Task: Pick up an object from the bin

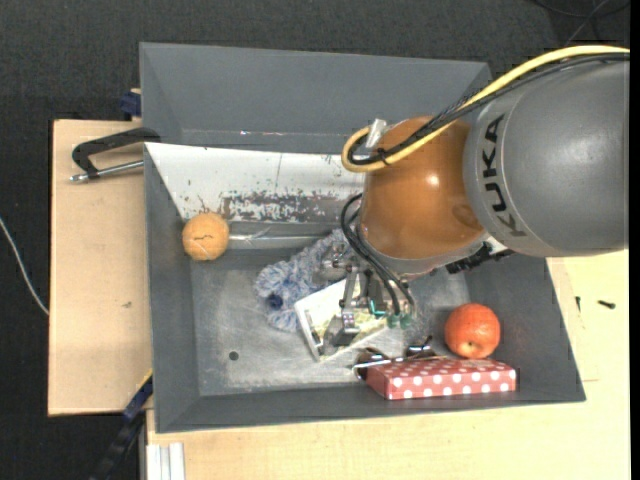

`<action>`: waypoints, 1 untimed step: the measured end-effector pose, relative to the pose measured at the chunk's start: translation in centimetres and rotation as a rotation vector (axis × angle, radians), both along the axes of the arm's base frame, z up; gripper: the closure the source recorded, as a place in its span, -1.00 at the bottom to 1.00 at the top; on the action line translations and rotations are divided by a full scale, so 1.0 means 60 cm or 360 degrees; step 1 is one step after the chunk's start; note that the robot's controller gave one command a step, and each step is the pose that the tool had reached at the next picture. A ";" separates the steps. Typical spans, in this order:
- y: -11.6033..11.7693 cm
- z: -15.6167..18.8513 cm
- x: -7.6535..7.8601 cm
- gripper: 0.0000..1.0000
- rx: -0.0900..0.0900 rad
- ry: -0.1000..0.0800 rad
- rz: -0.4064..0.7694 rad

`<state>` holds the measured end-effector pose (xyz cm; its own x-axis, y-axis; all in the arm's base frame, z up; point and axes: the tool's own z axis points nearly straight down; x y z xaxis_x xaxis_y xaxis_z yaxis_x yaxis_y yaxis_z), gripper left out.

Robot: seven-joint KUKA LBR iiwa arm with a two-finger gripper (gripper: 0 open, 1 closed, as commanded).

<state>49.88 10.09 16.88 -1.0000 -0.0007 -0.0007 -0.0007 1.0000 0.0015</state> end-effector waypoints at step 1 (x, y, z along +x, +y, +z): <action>-0.088 -0.146 0.078 1.00 0.0009 -0.0044 -0.0079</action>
Offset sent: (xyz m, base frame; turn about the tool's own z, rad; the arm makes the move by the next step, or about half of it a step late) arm 0.0000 0.0000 0.0000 0.0000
